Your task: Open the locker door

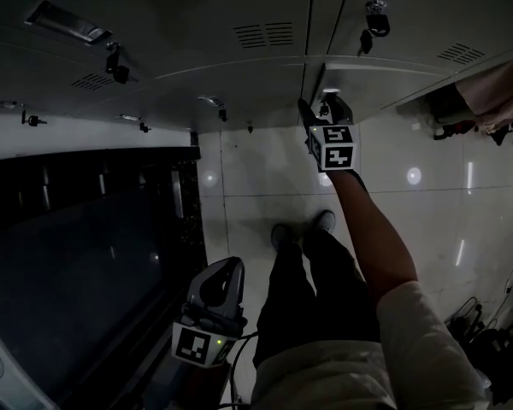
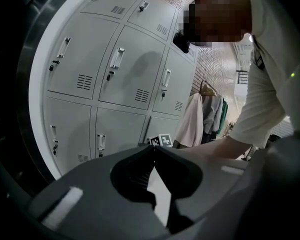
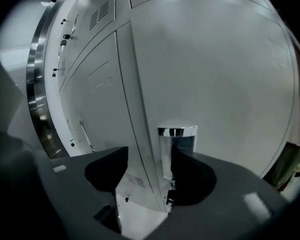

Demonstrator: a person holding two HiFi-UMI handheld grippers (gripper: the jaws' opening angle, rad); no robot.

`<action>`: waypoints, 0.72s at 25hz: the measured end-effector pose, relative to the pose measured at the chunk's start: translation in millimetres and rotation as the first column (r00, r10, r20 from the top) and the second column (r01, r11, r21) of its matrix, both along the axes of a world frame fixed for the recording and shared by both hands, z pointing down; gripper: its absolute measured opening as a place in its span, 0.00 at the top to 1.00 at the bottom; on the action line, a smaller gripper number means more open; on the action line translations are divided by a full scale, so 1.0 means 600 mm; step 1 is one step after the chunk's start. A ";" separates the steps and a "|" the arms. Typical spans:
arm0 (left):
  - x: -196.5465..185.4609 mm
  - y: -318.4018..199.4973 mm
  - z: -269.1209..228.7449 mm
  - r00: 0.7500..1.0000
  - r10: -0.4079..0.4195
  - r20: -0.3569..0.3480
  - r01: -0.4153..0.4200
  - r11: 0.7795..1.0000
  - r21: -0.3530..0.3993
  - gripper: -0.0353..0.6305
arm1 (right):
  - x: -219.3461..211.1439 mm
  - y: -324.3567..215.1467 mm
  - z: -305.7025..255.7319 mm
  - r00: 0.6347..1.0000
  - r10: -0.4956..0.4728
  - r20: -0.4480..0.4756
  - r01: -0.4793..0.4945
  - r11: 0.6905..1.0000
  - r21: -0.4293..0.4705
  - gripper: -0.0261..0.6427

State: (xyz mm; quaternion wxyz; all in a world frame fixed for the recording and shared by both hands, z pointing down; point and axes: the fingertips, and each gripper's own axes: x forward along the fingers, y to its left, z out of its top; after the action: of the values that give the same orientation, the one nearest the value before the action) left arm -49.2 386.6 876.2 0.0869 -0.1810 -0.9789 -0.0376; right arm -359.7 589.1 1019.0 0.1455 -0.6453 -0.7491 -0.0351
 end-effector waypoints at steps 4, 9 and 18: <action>-0.007 -0.001 -0.020 1.000 -0.003 0.029 0.003 1.000 -0.005 0.90 | 0.003 -0.047 0.015 0.998 0.060 0.010 -0.060 0.998 0.027 0.67; -0.016 -0.021 -0.064 1.000 0.012 0.017 -0.012 1.000 -0.021 0.90 | 0.012 -0.148 0.041 0.993 0.115 0.037 -0.118 0.990 0.075 0.76; -0.059 -0.055 -0.162 0.998 0.046 0.037 -0.046 0.999 -0.007 0.90 | 0.000 -0.334 0.068 0.966 0.257 0.005 -0.253 0.947 0.195 0.73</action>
State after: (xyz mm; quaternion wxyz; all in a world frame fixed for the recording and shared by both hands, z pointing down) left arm -84.3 353.7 778.7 0.0691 -0.1580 -0.9844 -0.0357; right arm -359.4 388.9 1059.6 0.2187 -0.5260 -0.8177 -0.0824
